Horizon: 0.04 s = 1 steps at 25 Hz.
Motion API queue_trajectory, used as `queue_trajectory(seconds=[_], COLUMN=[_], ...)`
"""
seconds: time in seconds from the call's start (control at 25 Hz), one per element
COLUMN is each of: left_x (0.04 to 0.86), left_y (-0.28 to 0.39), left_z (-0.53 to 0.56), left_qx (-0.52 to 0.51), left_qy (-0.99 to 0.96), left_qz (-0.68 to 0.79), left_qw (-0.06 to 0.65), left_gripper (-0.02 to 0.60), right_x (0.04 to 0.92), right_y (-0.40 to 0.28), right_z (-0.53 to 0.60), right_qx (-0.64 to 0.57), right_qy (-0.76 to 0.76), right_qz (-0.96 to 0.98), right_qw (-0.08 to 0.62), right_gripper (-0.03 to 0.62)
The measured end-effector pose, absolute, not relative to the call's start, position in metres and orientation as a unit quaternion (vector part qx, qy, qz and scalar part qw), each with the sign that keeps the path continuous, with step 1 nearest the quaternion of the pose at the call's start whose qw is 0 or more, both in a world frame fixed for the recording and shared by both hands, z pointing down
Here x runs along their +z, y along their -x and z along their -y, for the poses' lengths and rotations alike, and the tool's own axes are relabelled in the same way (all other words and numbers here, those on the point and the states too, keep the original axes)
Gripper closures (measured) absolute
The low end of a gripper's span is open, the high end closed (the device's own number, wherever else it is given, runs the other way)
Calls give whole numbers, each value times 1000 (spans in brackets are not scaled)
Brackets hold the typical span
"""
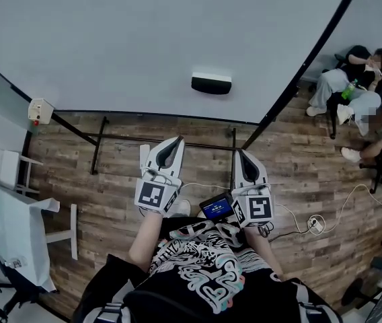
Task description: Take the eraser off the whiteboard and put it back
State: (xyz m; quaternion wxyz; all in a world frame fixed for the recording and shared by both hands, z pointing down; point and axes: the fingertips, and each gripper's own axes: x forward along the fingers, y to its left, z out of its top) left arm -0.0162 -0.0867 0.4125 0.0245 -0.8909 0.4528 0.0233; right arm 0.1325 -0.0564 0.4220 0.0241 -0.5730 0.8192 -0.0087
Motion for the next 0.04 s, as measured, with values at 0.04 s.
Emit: queue_trajectory(seconds=[0.04], left_x=[410], left_y=[16], left_z=[87], left_qx=[26], left_qy=[891], left_qz=[-452], left_qw=[24], left_gripper=[568], right_x=[420], right_y=[-134], right_z=[57], right_qx=[-6], right_qy=[575], right_qz=[-818], right_qw=[23], right_gripper=[566])
